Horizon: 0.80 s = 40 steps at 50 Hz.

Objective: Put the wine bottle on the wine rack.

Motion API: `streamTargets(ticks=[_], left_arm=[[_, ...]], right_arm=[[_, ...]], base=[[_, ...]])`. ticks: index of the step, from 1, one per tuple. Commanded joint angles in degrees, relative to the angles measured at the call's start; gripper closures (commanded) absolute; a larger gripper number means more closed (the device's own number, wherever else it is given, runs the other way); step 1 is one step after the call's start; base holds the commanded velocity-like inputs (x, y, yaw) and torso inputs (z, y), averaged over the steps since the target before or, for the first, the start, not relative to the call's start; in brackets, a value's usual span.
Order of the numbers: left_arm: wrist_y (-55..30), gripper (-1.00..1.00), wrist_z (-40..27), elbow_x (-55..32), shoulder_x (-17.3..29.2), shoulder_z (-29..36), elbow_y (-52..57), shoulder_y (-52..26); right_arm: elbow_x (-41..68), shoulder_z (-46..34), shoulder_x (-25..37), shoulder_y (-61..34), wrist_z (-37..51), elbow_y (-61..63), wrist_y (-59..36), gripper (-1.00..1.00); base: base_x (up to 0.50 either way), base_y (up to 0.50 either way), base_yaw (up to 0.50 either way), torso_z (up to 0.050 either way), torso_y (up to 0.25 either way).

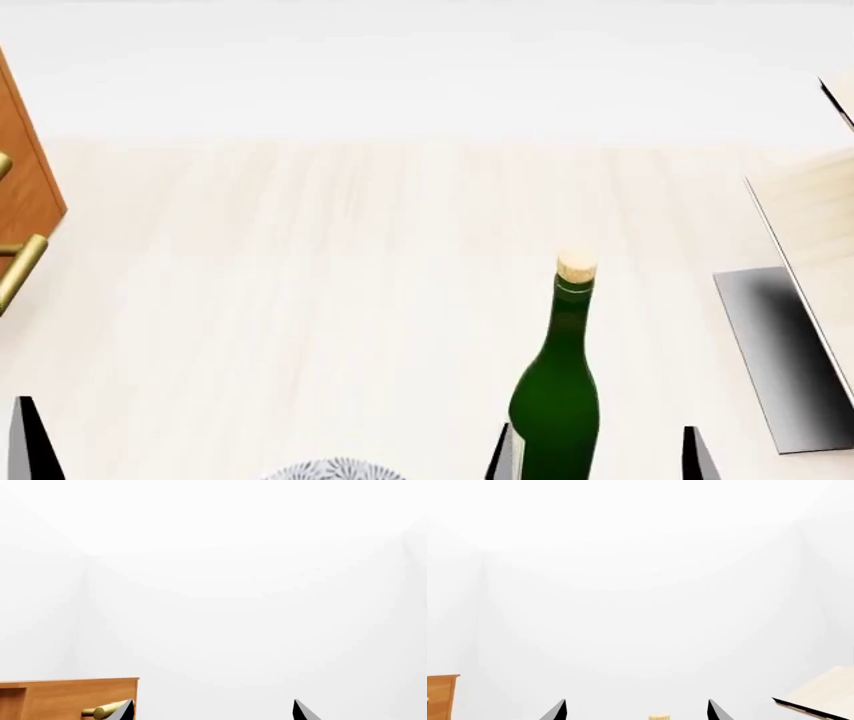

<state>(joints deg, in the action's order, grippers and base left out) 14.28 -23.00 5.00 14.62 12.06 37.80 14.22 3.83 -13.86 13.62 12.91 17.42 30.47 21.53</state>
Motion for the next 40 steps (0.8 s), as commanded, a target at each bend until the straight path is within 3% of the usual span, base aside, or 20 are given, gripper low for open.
streamTargets(ticks=[1,40], left_arm=[[-0.11,-1.00,-0.33,0.10,0.24,0.34,-0.05,-0.12],[-0.11,-1.00,-1.53,-0.20,1.17,1.02,-0.17,-0.43]], right_arm=[[-0.26,-0.66,0.13,-0.58,0.35,-0.37,-2.08,-1.00],[1.69,-1.82,1.54,-0.96,0.80,-0.45,-2.70,-1.00]], base=[[0.00,0.00,0.00,0.000,0.000],[0.00,-0.03,0.00,0.000,0.000]])
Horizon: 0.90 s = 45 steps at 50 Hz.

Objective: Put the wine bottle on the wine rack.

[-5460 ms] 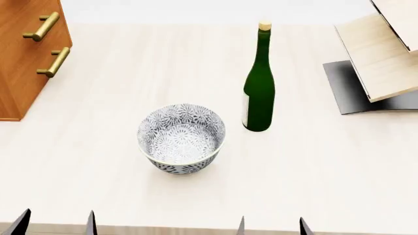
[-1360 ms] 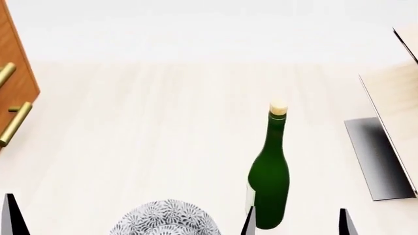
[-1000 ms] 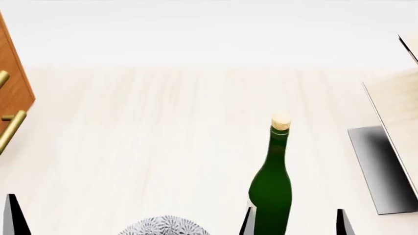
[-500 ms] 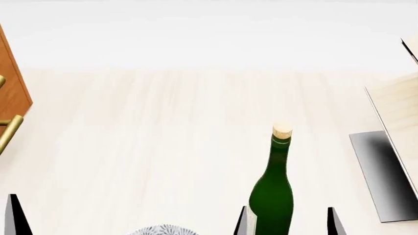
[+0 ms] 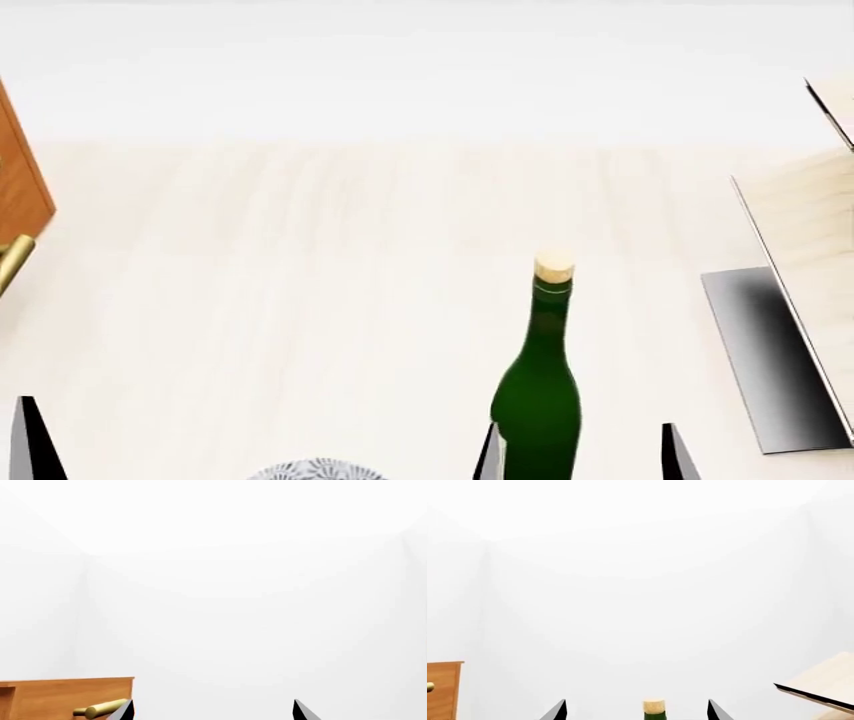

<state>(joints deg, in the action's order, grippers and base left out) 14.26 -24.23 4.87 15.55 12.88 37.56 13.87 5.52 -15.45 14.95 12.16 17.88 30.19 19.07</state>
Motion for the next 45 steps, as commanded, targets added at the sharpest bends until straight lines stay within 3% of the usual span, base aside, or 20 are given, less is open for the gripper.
streamTargets(ticks=[1,45], left_arm=[[-0.13,-1.00,-0.33,-0.06,0.27,0.20,0.22,-0.03],[0.25,-1.00,-1.50,-0.12,1.27,1.07,-0.41,-0.32]], right_arm=[[0.09,-0.26,0.25,-0.19,0.33,-0.16,-0.17,-1.00],[0.62,-1.07,1.29,-0.31,1.53,0.31,-0.13,-1.00]], base=[[0.00,-0.05,0.00,0.000,0.000],[0.00,-0.08,0.00,0.000,0.000]])
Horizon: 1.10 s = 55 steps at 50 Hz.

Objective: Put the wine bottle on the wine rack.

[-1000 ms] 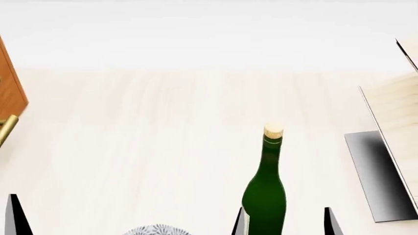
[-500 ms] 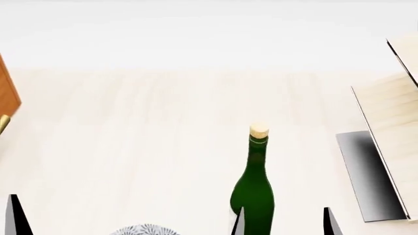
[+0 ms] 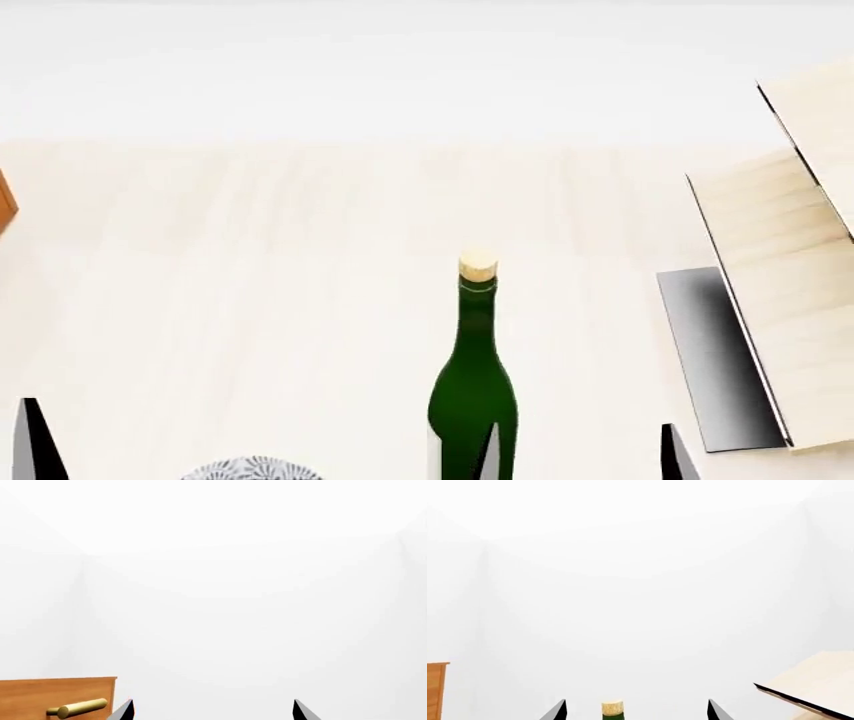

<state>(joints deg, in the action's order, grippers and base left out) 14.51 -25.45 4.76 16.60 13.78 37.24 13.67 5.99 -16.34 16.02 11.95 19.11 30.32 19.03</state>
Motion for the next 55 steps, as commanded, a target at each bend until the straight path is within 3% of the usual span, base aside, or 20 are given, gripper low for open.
streamTargets(ticks=[1,55], left_arm=[[-0.06,-1.00,-0.28,-0.08,0.24,0.19,-0.12,-0.15],[0.05,-1.00,-1.57,-0.12,1.25,1.12,-0.40,-0.54]], right_arm=[[0.01,-0.23,0.22,-0.08,0.33,0.04,-0.01,-1.00],[0.50,-1.37,1.31,-0.51,1.33,-0.63,0.53,-1.00]], base=[[0.00,-0.09,0.00,0.000,0.000],[0.00,-0.10,0.00,0.000,0.000]])
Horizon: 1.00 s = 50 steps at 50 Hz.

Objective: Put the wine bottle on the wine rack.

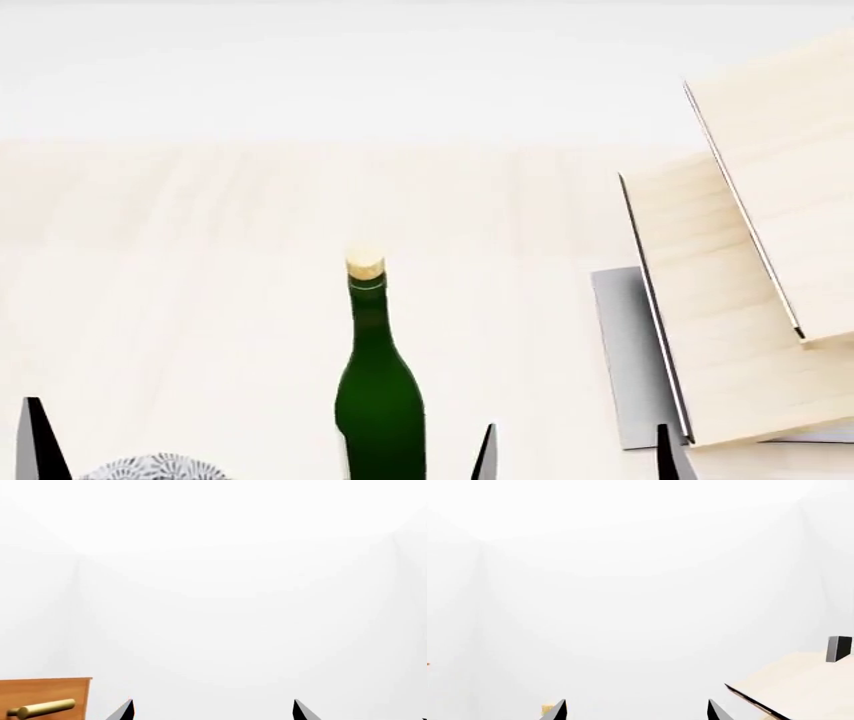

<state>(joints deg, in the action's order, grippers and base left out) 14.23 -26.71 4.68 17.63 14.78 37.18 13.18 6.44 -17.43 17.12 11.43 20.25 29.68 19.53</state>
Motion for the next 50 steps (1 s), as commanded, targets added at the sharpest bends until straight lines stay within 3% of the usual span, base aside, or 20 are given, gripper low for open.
streamTargets(ticks=[1,50], left_arm=[[0.33,-1.00,-0.33,-0.04,0.25,0.12,-0.34,-0.05],[-0.63,-1.00,-1.33,-0.19,1.26,0.62,0.95,-0.12]], right_arm=[[-0.02,-0.29,0.22,0.02,0.24,0.05,0.03,-1.00],[0.99,-1.01,1.46,-0.52,1.10,0.94,-0.99,-1.00]], base=[[0.00,-0.10,0.00,0.000,0.000],[0.00,-0.10,0.00,0.000,0.000]])
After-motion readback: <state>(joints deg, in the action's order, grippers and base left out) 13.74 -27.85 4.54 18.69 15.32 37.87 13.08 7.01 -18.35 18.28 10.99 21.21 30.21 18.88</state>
